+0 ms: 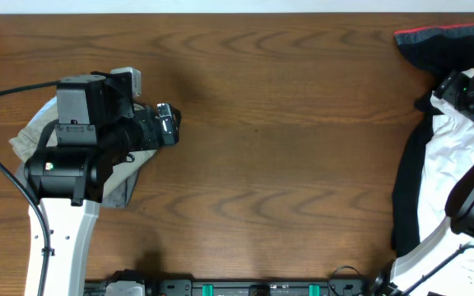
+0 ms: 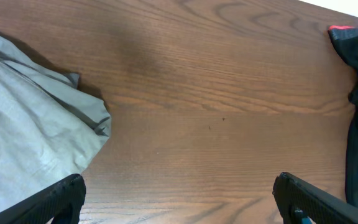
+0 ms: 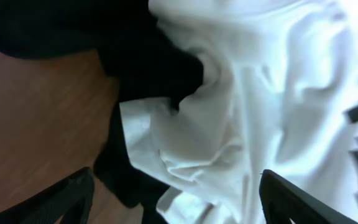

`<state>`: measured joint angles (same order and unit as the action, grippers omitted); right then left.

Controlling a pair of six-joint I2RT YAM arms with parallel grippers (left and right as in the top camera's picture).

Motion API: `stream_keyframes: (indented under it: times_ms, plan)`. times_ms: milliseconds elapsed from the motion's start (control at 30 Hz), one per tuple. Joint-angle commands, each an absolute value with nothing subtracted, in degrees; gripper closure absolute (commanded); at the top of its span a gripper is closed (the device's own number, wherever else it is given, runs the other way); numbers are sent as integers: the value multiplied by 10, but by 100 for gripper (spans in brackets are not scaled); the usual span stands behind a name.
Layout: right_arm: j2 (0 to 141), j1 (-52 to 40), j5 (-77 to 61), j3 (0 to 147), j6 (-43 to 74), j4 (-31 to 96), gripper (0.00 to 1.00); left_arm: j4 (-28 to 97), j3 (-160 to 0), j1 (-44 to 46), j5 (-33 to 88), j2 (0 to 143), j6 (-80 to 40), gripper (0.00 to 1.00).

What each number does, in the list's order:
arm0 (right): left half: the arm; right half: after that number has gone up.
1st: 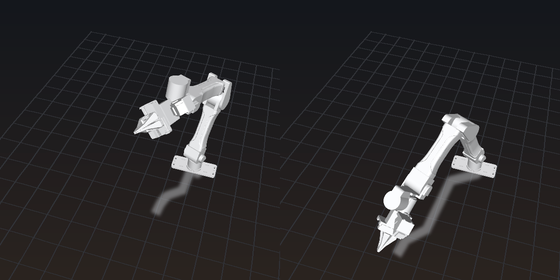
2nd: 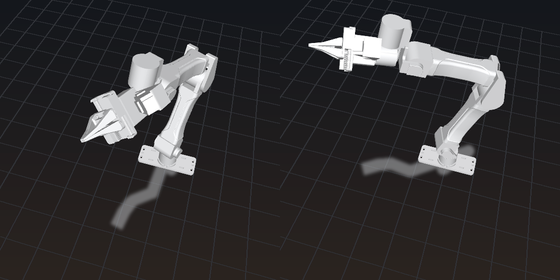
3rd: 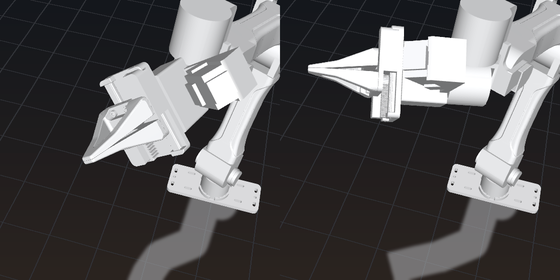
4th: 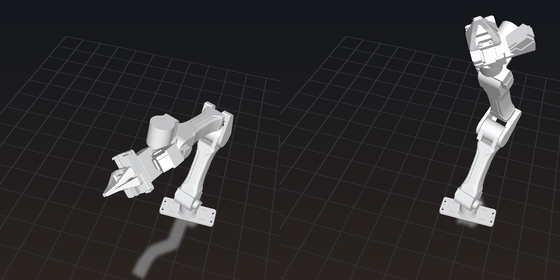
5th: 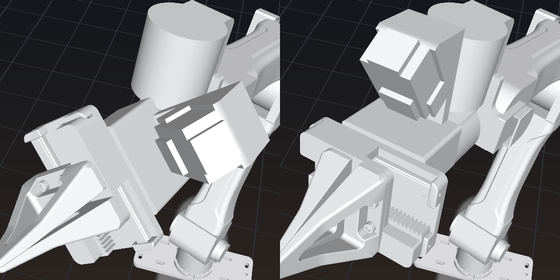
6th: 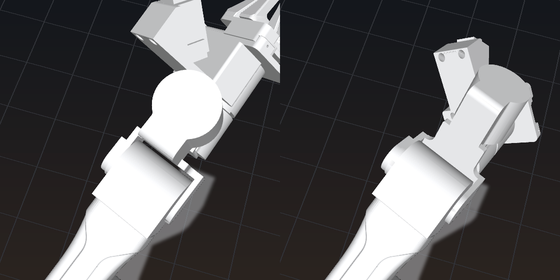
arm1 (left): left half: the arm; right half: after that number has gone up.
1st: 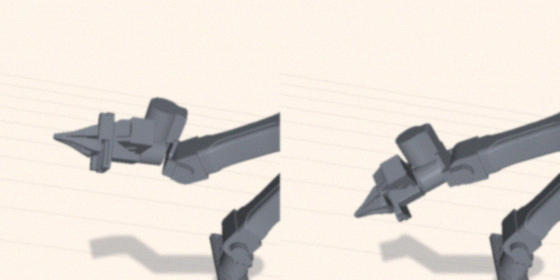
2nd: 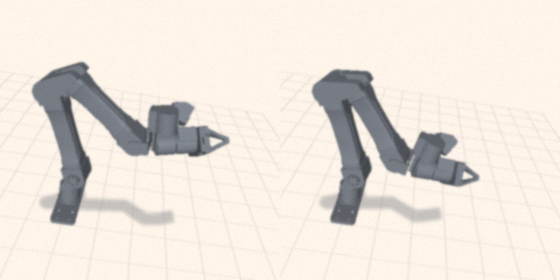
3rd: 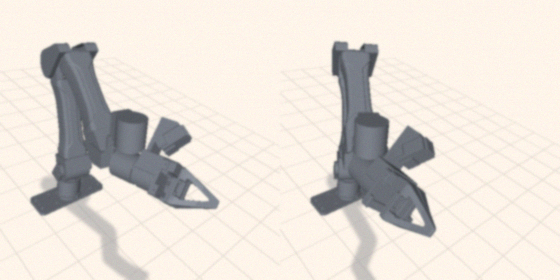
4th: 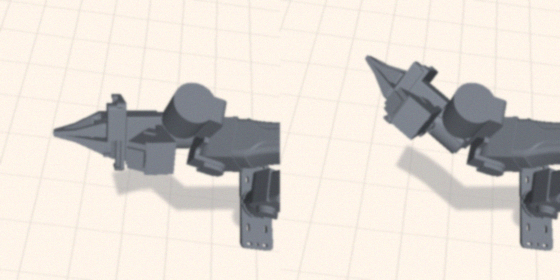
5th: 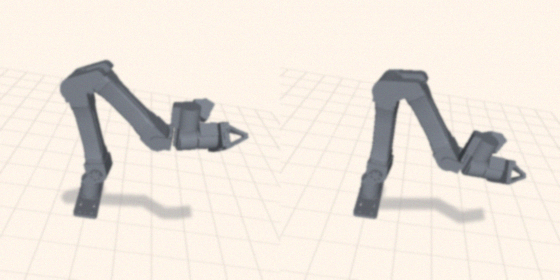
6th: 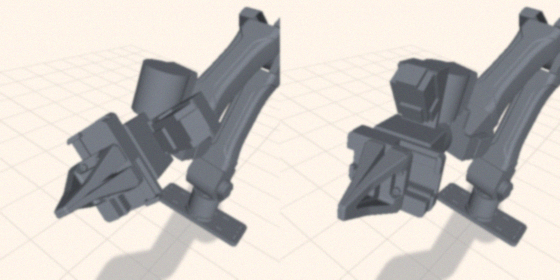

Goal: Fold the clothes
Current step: 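Reach the right gripper into the white T-shirt pile and grasp it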

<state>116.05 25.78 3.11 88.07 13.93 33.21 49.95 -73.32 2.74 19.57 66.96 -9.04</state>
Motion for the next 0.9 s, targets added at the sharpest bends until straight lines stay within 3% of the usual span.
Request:
stream_keyframes:
  times_ms: [0,133,200,233,300,367,500,867]
  plan:
    - [1186,256,32,888,145,322,17,501,-744,29,203,670,-91,2]
    - [1213,256,32,888,145,312,23,506,-744,29,203,670,-91,2]
    - [1226,256,32,888,146,312,31,507,-744,29,203,670,-91,2]
    - [1230,256,32,888,146,312,38,508,-744,29,203,670,-91,2]
    - [1233,256,32,888,145,313,64,508,-744,29,203,670,-91,2]
    - [1230,256,29,888,145,312,83,508,-744,29,204,670,-91,2]
    - [1202,256,14,889,145,315,93,508,-744,29,204,670,-92,2]
    - [1056,238,-109,889,145,311,97,508,-744,29,203,670,-91,2]
